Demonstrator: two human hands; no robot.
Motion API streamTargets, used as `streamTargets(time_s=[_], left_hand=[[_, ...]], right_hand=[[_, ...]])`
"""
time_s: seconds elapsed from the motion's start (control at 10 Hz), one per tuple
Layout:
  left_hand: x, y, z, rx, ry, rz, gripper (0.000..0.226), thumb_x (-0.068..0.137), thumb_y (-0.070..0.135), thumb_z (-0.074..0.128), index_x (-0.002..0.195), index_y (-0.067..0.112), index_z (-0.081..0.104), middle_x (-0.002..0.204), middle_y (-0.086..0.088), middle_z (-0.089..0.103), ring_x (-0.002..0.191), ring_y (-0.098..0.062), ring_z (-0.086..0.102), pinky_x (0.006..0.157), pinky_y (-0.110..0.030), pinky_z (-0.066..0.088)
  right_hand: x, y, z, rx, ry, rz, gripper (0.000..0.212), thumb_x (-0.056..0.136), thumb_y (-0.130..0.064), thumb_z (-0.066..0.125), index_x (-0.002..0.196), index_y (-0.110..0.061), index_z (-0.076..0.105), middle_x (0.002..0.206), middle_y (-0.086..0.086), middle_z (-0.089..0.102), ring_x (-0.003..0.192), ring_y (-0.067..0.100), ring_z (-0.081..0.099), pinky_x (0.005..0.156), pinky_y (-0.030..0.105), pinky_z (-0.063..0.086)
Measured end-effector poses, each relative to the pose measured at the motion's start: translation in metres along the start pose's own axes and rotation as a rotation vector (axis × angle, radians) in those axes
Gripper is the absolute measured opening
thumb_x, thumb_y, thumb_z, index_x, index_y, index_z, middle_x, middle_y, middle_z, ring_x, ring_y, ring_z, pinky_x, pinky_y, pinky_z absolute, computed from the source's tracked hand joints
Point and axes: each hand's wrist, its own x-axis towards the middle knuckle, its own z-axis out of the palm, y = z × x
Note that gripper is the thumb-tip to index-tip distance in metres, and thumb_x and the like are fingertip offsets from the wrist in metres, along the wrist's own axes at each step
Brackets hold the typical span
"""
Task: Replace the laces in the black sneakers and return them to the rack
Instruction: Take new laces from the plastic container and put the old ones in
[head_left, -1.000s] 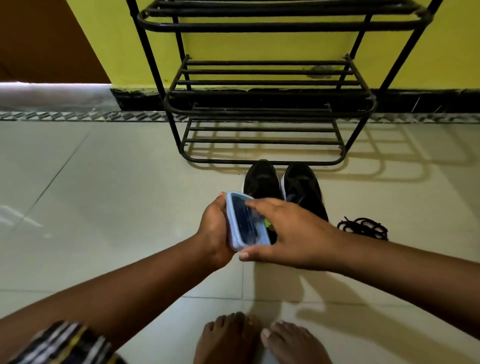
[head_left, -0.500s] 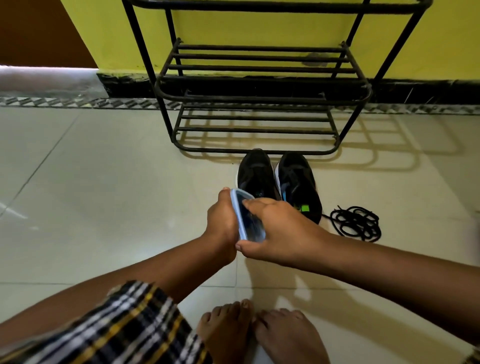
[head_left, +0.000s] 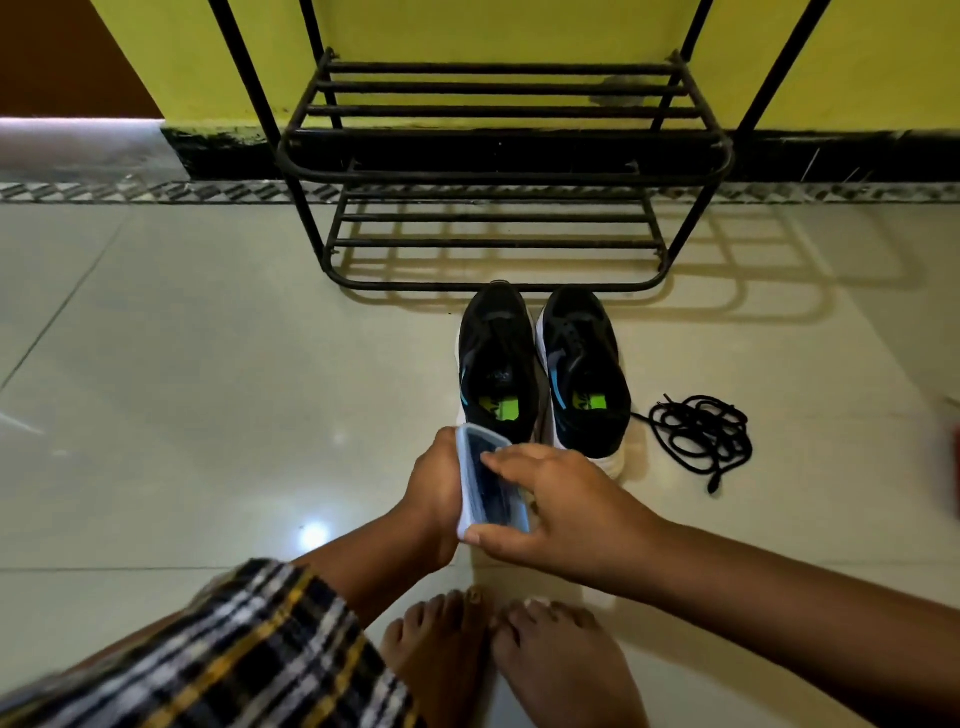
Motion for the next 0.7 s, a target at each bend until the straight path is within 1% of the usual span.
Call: streamTargets(time_s=[0.1, 0.2, 0.3, 0.4, 0.5, 0.6, 0.7], left_hand=[[-0.002, 0.002, -0.004, 0.011, 0.027, -0.029, 0.041, 0.064, 0.034, 0.032, 0.063, 0.029, 0.072, 0.063, 0.009, 0.063, 0.054, -0.009, 0.062, 0.046, -0.024, 0.05], [-0.002, 0.007, -0.007, 0.03, -0.083, -0.058, 0.041, 0.064, 0.036, 0.032, 0.069, 0.027, 0.073, 0.065, 0.007, 0.065, 0.055, -0.013, 0.063, 0.047, -0.027, 0.051], [0.003, 0.006, -0.009, -0.01, -0.06, -0.094, 0.044, 0.07, 0.043, 0.04, 0.094, 0.023, 0.071, 0.076, 0.0, 0.066, 0.062, -0.025, 0.065, 0.054, -0.035, 0.051], [0.007, 0.009, -0.011, 0.02, -0.032, -0.094, 0.05, 0.086, 0.046, 0.036, 0.131, 0.026, 0.039, 0.119, -0.002, 0.06, 0.105, -0.032, 0.06, 0.084, -0.044, 0.045], [0.007, 0.009, -0.01, 0.037, -0.033, -0.089, 0.051, 0.088, 0.05, 0.035, 0.134, 0.03, 0.037, 0.129, -0.004, 0.055, 0.115, -0.032, 0.055, 0.092, -0.045, 0.042], [0.006, 0.007, -0.006, 0.022, -0.066, -0.106, 0.049, 0.083, 0.048, 0.038, 0.128, 0.029, 0.043, 0.116, -0.005, 0.061, 0.103, -0.033, 0.061, 0.083, -0.046, 0.048], [0.0, 0.01, -0.013, -0.11, -0.108, -0.1, 0.038, 0.065, 0.041, 0.046, 0.097, 0.029, 0.064, 0.067, -0.001, 0.063, 0.059, -0.029, 0.063, 0.051, -0.037, 0.048]], right_hand=[[0.003, 0.011, -0.004, -0.104, -0.072, -0.028, 0.087, 0.081, -0.056, 0.06, 0.149, -0.016, 0.023, 0.154, 0.002, 0.025, 0.139, 0.014, 0.025, 0.112, 0.026, 0.025], [0.008, 0.017, 0.002, -0.221, -0.079, -0.106, 0.082, 0.086, -0.049, 0.06, 0.149, -0.013, 0.021, 0.154, 0.004, 0.026, 0.138, 0.017, 0.029, 0.111, 0.028, 0.028], [0.012, 0.014, 0.006, -0.276, -0.065, -0.182, 0.069, 0.086, -0.043, 0.06, 0.141, -0.011, 0.035, 0.142, 0.006, 0.043, 0.126, 0.02, 0.043, 0.104, 0.031, 0.038], [0.018, 0.018, -0.002, -0.152, -0.054, -0.186, 0.067, 0.083, -0.042, 0.065, 0.138, -0.013, 0.042, 0.135, 0.003, 0.052, 0.118, 0.016, 0.052, 0.098, 0.031, 0.046], [0.011, 0.025, 0.014, -0.065, -0.065, -0.147, 0.067, 0.082, -0.043, 0.065, 0.141, -0.017, 0.042, 0.134, -0.001, 0.054, 0.113, 0.014, 0.056, 0.094, 0.031, 0.049], [0.007, 0.032, 0.021, 0.07, -0.074, -0.104, 0.052, 0.086, -0.037, 0.063, 0.134, -0.026, 0.051, 0.123, -0.01, 0.061, 0.104, 0.0, 0.057, 0.091, 0.02, 0.047], [0.013, 0.045, -0.001, 0.278, 0.01, -0.055, 0.031, 0.082, -0.017, 0.069, 0.112, -0.025, 0.069, 0.083, -0.021, 0.067, 0.07, -0.013, 0.057, 0.066, 0.005, 0.043]])
